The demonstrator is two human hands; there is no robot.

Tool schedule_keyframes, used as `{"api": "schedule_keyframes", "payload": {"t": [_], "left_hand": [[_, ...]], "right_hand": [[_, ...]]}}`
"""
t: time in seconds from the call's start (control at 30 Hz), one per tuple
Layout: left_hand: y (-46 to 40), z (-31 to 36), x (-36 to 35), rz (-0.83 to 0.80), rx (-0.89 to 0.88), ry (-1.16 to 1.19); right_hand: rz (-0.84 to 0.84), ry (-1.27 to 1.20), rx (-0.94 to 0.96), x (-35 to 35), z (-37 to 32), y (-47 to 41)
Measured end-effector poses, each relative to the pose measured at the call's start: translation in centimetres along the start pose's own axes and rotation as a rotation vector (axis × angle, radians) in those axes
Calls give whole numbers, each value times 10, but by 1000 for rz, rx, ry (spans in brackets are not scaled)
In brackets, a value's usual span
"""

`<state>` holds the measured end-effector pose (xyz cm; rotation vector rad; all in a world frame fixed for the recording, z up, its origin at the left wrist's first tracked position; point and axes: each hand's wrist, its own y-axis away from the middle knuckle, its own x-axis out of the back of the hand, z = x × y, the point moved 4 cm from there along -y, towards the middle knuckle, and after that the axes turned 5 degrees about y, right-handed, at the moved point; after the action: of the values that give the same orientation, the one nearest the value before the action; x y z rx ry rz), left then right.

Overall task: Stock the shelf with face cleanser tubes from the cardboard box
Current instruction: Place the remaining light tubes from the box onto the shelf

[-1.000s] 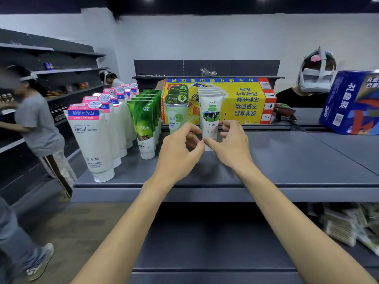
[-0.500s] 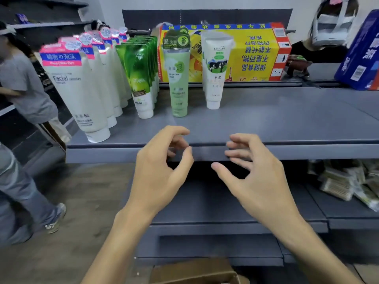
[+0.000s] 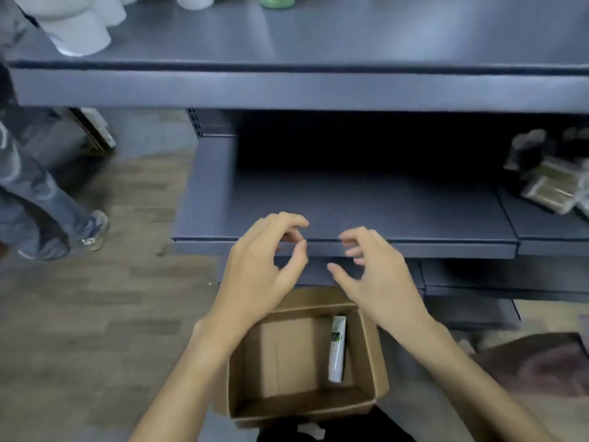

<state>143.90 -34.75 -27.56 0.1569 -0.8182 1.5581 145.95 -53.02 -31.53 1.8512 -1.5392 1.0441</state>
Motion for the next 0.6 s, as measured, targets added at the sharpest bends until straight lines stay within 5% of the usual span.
{"api": "schedule_keyframes", "payload": {"t": [0.33,0.43,0.6], "left_hand": [[103,-82,-75,-277,364,21],[128,-92,-89,-328,451,44],[150,-107,-109,-341,525,75]], "right_hand": [[-932,335,-253,-165,139,67],[-989,346,-435,-197,152,84],[-859,330,-732,-237,163,90]]}}
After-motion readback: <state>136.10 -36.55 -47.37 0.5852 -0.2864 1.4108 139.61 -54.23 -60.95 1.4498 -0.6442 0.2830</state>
